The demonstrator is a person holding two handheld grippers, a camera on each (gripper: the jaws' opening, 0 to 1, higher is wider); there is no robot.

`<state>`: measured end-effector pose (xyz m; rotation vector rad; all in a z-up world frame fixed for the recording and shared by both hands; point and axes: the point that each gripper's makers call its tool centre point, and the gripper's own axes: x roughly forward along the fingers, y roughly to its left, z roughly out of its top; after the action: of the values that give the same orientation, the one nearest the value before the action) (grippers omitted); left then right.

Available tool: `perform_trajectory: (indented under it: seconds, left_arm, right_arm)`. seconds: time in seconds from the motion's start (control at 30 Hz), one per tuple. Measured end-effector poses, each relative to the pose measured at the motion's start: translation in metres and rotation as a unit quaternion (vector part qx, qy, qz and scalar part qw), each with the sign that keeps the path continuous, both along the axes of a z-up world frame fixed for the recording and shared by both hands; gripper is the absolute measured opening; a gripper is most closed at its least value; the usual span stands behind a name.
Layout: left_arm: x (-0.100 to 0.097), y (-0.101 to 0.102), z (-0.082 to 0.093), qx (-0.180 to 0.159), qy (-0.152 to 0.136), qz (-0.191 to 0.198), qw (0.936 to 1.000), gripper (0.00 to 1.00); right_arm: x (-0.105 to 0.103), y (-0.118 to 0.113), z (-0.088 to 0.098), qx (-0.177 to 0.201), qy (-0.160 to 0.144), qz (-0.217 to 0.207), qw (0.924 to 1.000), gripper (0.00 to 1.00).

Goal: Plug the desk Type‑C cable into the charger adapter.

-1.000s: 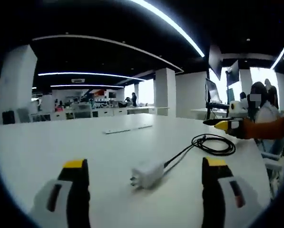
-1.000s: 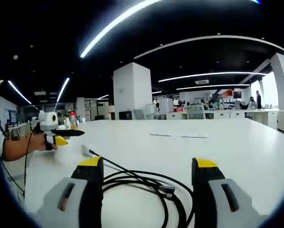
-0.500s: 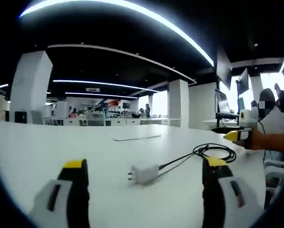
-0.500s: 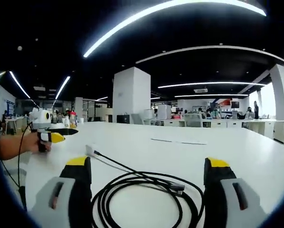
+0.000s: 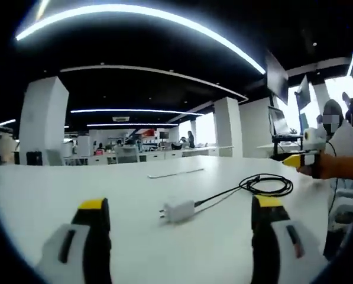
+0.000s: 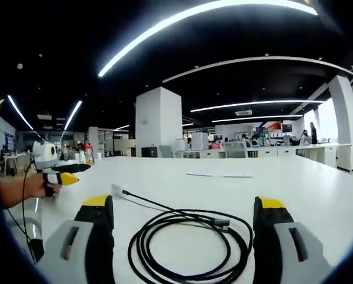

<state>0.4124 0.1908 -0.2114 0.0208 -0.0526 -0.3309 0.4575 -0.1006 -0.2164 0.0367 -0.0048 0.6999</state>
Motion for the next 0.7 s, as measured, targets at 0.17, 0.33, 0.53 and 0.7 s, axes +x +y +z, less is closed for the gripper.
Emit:
perform_trajectory:
  seconds: [0.17, 0.33, 0.53, 0.7]
  left_arm:
    - [-0.016, -0.006, -0.003, -0.017, 0.013, -0.011, 0.9997, 1.0]
    - [-0.042, -0.008, 0.001, -0.004, -0.01, -0.001, 0.9999, 0.99]
    - [-0.053, -0.008, -0.005, 0.006, 0.001, -0.001, 1.0, 0.99]
    - [-0.052, -0.004, -0.005, 0.004, -0.004, 0.003, 1.0, 0.99]
  right_arm:
    - [-0.015, -0.004, 0.001, 0.003, -0.004, -0.007, 1.0, 1.0]
    - [-0.035, -0.012, 0.002, 0.008, -0.011, -0.019, 0.9997, 1.0]
    - [-0.05, -0.019, 0.001, 0.022, -0.011, -0.031, 0.9992, 0.99]
    - [-0.057, -0.024, -0.004, 0.027, -0.015, -0.037, 0.9988, 0.99]
